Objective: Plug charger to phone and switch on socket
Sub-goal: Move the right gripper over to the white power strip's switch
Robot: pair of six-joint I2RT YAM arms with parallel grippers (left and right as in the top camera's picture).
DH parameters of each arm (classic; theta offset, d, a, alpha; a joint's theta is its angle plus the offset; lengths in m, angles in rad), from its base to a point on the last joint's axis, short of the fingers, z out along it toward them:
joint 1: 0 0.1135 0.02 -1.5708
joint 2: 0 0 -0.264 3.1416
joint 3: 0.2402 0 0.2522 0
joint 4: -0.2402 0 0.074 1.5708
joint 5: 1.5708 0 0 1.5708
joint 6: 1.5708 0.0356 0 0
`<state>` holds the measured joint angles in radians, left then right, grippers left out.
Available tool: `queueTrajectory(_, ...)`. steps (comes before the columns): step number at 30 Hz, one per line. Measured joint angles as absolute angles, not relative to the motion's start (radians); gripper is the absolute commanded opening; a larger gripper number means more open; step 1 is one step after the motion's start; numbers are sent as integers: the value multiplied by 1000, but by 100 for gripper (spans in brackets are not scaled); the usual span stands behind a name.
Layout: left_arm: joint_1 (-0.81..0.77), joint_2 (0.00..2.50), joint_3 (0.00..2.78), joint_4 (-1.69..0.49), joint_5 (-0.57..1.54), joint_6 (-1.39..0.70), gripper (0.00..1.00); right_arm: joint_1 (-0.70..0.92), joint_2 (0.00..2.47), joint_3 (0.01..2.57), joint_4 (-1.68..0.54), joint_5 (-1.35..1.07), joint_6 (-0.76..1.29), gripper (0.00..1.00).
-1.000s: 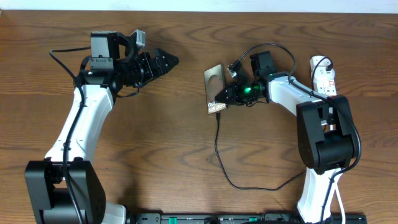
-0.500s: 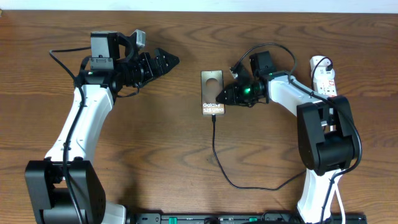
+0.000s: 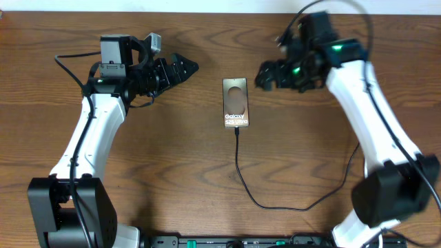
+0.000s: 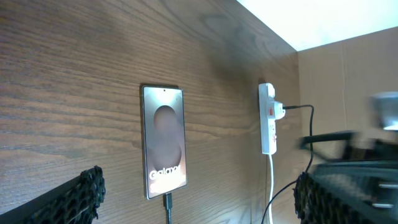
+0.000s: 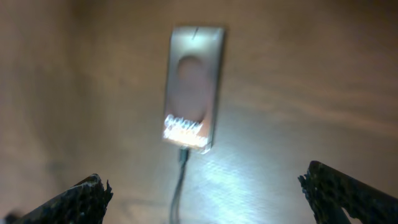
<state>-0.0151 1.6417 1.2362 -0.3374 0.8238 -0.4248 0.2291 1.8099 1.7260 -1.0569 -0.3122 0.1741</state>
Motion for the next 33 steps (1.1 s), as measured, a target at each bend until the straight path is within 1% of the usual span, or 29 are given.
queueTrajectory(3, -15, 1642, 1236, -337, 824, -425, 98, 195, 1753, 1760, -1058, -159, 170, 99)
queueTrajectory(8, -15, 1642, 1236, -337, 824, -425, 98, 99, 1764, 1759, -1068, 89, 167, 99)
queueTrajectory(10, -15, 1642, 1236, -337, 824, -425, 98, 64, 1770, 1759, -1074, 131, 167, 99)
queueTrajectory(13, -15, 1642, 1236, -337, 824, -425, 98, -32, 1778, 1758, -1089, 190, 167, 99)
queueTrajectory(20, -15, 1642, 1236, -337, 824, -425, 98, -233, 1804, 1758, -1115, 233, 167, 99)
queueTrajectory(26, -15, 1642, 1236, -338, 824, -425, 98, -374, 1911, 1758, -1109, 217, 167, 99)
queueTrajectory(33, -15, 1642, 1236, -338, 824, -425, 98, -463, 2075, 1757, -1043, 151, 167, 99)
